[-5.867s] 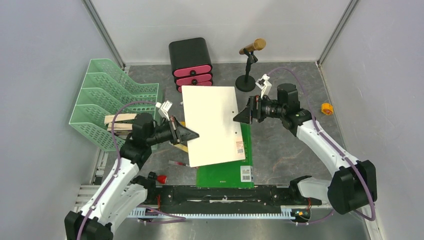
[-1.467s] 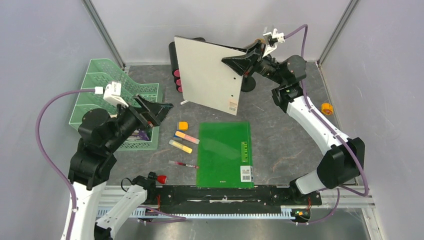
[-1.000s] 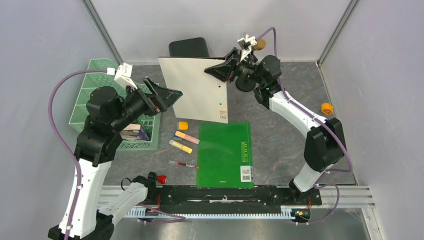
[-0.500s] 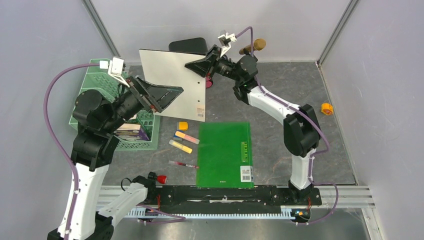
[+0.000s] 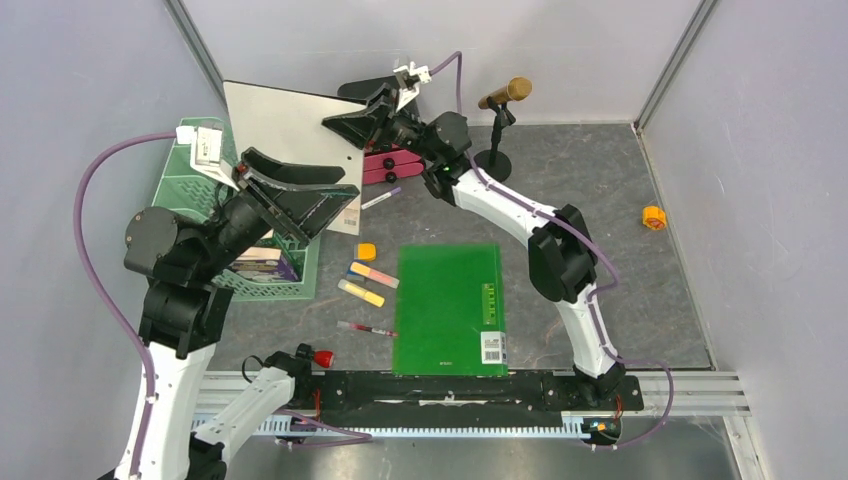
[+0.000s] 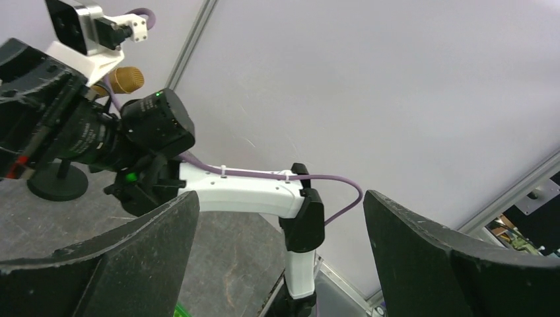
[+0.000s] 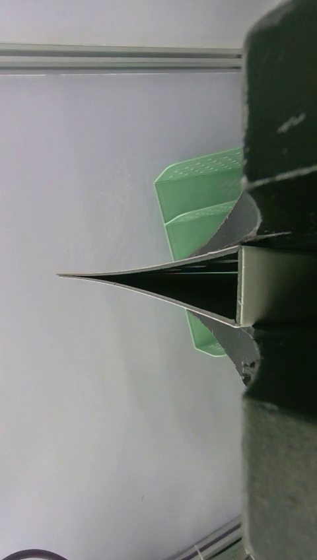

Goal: Organize the desk
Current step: Place the folder in the storage box, then pick up the folder from the center of the board.

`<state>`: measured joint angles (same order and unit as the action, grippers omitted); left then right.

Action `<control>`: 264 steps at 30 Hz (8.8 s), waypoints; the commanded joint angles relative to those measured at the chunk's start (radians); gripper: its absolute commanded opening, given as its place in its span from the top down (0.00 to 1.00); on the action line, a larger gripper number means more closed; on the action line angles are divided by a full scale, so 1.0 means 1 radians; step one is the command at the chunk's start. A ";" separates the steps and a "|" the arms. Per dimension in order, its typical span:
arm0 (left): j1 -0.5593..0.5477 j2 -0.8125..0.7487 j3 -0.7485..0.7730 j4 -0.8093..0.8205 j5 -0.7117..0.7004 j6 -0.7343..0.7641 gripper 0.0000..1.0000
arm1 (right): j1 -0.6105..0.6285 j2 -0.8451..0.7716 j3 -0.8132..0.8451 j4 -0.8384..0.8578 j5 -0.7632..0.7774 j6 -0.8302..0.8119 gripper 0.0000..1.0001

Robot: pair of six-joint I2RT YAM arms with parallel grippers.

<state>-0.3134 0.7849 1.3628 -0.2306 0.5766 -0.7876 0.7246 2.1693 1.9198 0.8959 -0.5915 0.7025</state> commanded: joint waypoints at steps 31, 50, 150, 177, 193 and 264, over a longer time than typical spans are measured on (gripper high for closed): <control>0.003 -0.031 -0.135 0.079 0.022 -0.046 0.00 | 0.190 0.241 0.272 0.223 0.243 -0.322 1.00; 0.004 -0.078 -0.210 0.065 0.001 -0.038 0.00 | 0.252 0.334 0.303 0.271 0.294 -0.410 1.00; -0.389 0.284 -0.595 -0.468 -0.513 -0.050 0.00 | -0.399 -0.897 -1.371 -1.150 0.309 -0.471 0.02; -0.509 0.672 -0.769 0.003 -0.542 -0.170 0.22 | -0.434 -0.715 -1.466 -1.065 -0.053 -0.344 0.12; -0.508 0.693 -0.790 0.040 -0.519 -0.173 0.28 | -0.543 -0.683 -1.469 -1.127 -0.193 -0.368 0.18; -0.520 0.812 -0.765 0.114 -0.431 -0.169 0.39 | -0.477 -0.851 -1.271 -0.951 -0.456 -0.161 0.24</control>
<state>-0.8043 1.4925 0.6601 -0.1390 0.1383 -0.9447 0.1768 1.3476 0.5919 -0.0269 -0.8055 0.4488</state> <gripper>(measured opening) 0.611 0.775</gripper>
